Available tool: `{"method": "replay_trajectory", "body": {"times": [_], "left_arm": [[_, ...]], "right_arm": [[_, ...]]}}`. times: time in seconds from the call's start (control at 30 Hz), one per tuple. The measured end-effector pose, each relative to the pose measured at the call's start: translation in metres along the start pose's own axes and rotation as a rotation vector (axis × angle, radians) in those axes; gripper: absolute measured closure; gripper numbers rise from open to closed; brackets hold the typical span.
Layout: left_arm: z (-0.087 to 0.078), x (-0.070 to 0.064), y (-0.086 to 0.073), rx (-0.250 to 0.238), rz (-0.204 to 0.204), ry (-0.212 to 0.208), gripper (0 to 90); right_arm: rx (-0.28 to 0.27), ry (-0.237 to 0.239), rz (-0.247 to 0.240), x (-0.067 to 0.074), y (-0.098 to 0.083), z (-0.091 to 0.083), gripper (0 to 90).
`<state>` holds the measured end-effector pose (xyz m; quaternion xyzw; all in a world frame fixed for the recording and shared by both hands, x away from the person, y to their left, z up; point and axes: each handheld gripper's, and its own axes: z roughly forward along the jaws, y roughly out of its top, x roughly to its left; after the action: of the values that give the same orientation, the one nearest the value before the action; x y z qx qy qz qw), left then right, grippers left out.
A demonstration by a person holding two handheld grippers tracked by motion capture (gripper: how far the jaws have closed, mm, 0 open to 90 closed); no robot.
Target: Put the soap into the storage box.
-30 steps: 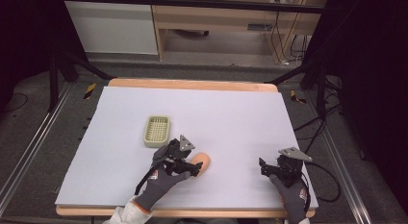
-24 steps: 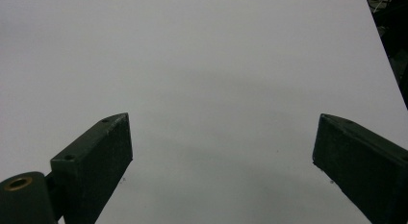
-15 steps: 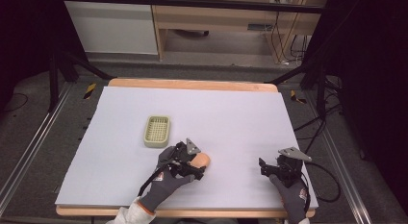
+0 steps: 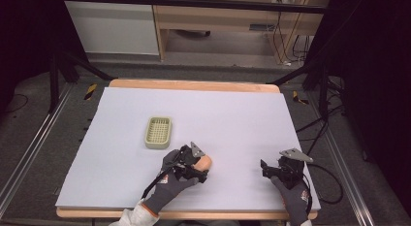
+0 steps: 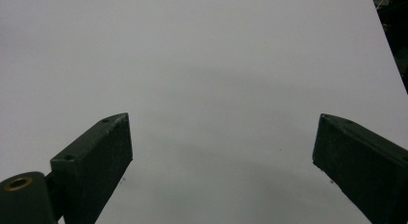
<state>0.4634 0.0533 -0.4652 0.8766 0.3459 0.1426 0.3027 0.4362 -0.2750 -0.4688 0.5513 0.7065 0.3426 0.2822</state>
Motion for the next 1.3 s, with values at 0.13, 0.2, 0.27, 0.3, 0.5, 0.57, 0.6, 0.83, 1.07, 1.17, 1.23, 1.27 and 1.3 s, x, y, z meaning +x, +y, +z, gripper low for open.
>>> {"method": "replay_trajectory", "body": {"times": [0.13,0.2,0.27,0.3,0.5,0.57,0.6,0.83,1.07,1.17,1.23,1.27,1.3], "left_arm": [[0.0033,-0.0013,-0.0013,0.008,0.003,0.005,18.6],[0.0063,-0.0025,-0.0025,0.017,0.003,0.011,19.3],[0.0069,-0.0021,-0.0030,0.016,0.000,0.008,19.5],[0.0067,-0.0019,-0.0030,0.015,-0.003,0.006,20.2],[0.0057,-0.0022,-0.0032,0.020,-0.005,-0.014,26.7],[0.0054,-0.0034,-0.0031,0.016,-0.008,-0.017,29.4],[0.0054,-0.0035,-0.0031,0.015,-0.009,-0.017,29.6],[0.0049,-0.0041,-0.0035,0.012,-0.011,-0.016,31.1],[0.0043,-0.0049,-0.0038,0.010,-0.005,-0.013,31.5],[0.0036,-0.0056,-0.0040,0.011,-0.004,-0.018,31.6],[0.0028,-0.0059,-0.0040,0.014,-0.002,-0.021,31.6],[0.0019,-0.0058,-0.0039,0.016,0.001,-0.022,31.6],[0.0014,-0.0059,-0.0039,0.012,-0.001,-0.023,31.6]], "right_arm": [[0.002,0.001,0.003,0.0002,0.0000,0.0001,7.1],[0.002,0.000,0.003,0.0002,0.0000,0.0001,7.1],[0.002,0.000,0.003,0.0002,0.0000,0.0001,7.1],[0.003,0.000,0.003,0.0002,0.0000,0.0001,7.1],[0.007,-0.004,-0.002,0.0004,-0.0001,0.0003,7.1],[0.006,-0.005,-0.005,0.0004,-0.0001,0.0006,7.0],[0.006,-0.005,-0.005,0.0004,-0.0001,0.0006,7.1],[0.014,-0.006,-0.008,0.0010,-0.0004,0.0013,7.1],[0.012,-0.004,-0.004,0.0007,-0.0004,0.0013,7.1],[0.013,-0.005,-0.005,0.0004,-0.0004,0.0011,7.0],[0.012,-0.005,-0.004,0.0003,-0.0004,0.0009,7.0],[0.012,-0.005,-0.004,0.0003,-0.0004,0.0008,7.1],[0.011,-0.005,-0.004,0.0002,-0.0004,0.0008,7.1]]}}
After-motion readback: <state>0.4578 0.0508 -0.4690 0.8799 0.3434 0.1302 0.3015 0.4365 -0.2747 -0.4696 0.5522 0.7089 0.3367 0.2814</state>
